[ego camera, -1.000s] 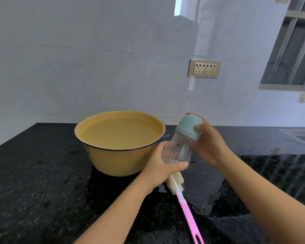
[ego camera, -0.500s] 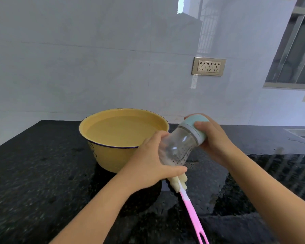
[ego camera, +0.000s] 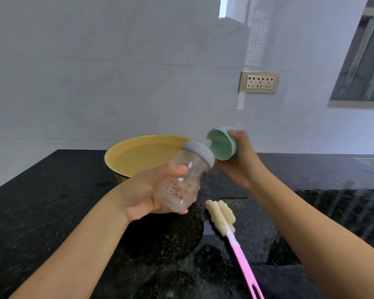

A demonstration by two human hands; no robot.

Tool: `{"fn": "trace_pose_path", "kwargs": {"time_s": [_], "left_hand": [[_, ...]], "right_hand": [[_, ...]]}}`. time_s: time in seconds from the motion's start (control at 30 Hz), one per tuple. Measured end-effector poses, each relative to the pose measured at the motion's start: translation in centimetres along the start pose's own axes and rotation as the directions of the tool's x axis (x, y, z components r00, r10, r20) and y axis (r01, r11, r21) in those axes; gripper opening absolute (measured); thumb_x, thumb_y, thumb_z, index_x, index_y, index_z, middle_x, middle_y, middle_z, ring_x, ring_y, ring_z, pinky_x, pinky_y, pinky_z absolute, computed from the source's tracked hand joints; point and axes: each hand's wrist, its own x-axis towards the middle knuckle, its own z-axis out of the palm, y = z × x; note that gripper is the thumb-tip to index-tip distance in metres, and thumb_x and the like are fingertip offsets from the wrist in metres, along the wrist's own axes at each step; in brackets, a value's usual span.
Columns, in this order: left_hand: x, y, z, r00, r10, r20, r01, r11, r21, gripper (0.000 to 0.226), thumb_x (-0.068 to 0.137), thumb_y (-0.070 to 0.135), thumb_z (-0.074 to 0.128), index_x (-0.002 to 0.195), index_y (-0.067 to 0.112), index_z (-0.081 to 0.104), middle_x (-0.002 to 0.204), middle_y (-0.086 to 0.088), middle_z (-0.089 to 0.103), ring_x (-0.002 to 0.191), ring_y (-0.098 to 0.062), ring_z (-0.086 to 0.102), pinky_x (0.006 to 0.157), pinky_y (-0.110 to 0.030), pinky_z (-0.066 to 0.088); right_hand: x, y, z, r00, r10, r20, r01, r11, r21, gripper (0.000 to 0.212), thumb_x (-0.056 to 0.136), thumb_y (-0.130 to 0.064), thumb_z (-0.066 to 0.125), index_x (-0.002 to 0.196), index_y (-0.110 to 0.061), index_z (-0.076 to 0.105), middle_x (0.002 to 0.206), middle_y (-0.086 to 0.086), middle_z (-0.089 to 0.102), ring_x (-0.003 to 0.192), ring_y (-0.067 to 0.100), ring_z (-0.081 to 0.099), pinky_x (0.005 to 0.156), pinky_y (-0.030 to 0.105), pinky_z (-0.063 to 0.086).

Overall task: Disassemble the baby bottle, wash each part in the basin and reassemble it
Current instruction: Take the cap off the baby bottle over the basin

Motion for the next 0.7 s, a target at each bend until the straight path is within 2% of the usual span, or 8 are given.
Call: {"fn": "trace_pose_path", "kwargs": {"time_s": [0.13,0.27,0.33,0.4,0.47,0.57,0.63,0.7], "left_hand": [[-0.9,0.7,-1.3,0.97,0.202,-0.138,-0.143,0.926,0.35,0.066,0.058,0.041,0.073,0.121,0.03,0.06,0.117,0.009,0.068,0.107,-0.008,0.063,0.087,-0.027,0.049],[-1.5,1.1,-2.1,0.871,0.384,-0.307,-0.132,0.785,0.605,0.06,0.061,0.032,0.084,0.113,0.042,0.056,0.108,0.027,0.065,0.099,0.014,0.058,0.075,-0.006,0.043],[-1.6,1.1,-2.4,0.845,0.435,-0.311,-0.137,0.738,0.66,0.064,0.059,0.036,0.083,0.116,0.042,0.055,0.109,0.026,0.063,0.1,0.013,0.058,0.075,-0.007,0.042],[-1.5,1.1,-2.7,0.819,0.485,-0.305,-0.145,0.69,0.709,0.067,0.059,0.037,0.083,0.118,0.041,0.053,0.11,0.024,0.062,0.1,0.013,0.056,0.074,-0.006,0.042],[-1.2,1.2,-3.0,0.782,0.543,-0.307,-0.142,0.634,0.76,0.066,0.063,0.03,0.084,0.118,0.041,0.049,0.108,0.024,0.059,0.096,0.02,0.053,0.072,0.002,0.039],[-0.7,1.4,-3.8,0.726,0.627,-0.282,-0.107,0.508,0.855,0.071,0.063,0.028,0.082,0.122,0.04,0.043,0.106,0.028,0.052,0.096,0.024,0.046,0.075,0.007,0.032],[-0.3,1.5,-4.6,0.702,0.666,-0.254,-0.079,0.426,0.901,0.073,0.062,0.029,0.081,0.122,0.041,0.042,0.103,0.031,0.048,0.096,0.024,0.043,0.078,0.006,0.029],[0.2,1.4,-5.4,0.688,0.69,-0.223,-0.054,0.356,0.933,0.074,0.063,0.028,0.08,0.125,0.04,0.041,0.104,0.029,0.046,0.092,0.016,0.043,0.08,-0.002,0.03]], "right_hand": [[1.6,0.9,0.8,0.996,0.014,-0.092,-0.049,0.92,-0.389,0.029,0.089,-0.027,0.06,0.114,-0.015,0.054,0.108,0.009,0.061,0.076,0.013,0.067,0.072,0.029,0.054],[2.4,1.4,2.7,0.997,-0.072,-0.023,0.009,0.419,-0.908,0.045,0.083,-0.028,0.066,0.124,-0.022,0.048,0.101,-0.003,0.052,0.087,0.016,0.054,0.064,0.019,0.042],[2.8,1.8,3.4,0.999,0.006,0.031,0.029,0.197,-0.98,0.045,0.082,-0.032,0.063,0.121,-0.021,0.043,0.093,-0.003,0.05,0.086,0.019,0.048,0.061,0.024,0.036],[3.2,2.3,3.8,0.996,0.09,0.009,-0.002,0.116,-0.993,0.048,0.08,-0.041,0.064,0.115,-0.019,0.041,0.091,-0.003,0.05,0.085,0.02,0.048,0.058,0.026,0.037],[3.6,2.5,4.1,0.99,0.144,-0.004,-0.012,0.057,-0.998,0.054,0.079,-0.052,0.062,0.12,-0.02,0.046,0.098,-0.004,0.054,0.092,0.019,0.052,0.071,0.029,0.045],[4.2,2.3,3.8,0.977,0.211,0.005,0.033,-0.13,-0.991,0.058,0.084,-0.061,0.052,0.131,-0.027,0.048,0.104,-0.004,0.056,0.109,0.02,0.052,0.085,0.031,0.041],[4.4,2.4,3.7,0.993,0.092,0.071,0.072,-0.006,-0.997,0.042,0.09,-0.048,0.051,0.127,-0.029,0.055,0.117,-0.003,0.063,0.112,0.016,0.054,0.086,0.027,0.039],[4.3,2.0,4.2,0.987,-0.15,0.058,0.104,0.325,-0.94,0.02,0.094,-0.03,0.051,0.102,-0.028,0.069,0.102,-0.004,0.07,0.093,0.01,0.061,0.081,0.024,0.04]]}}
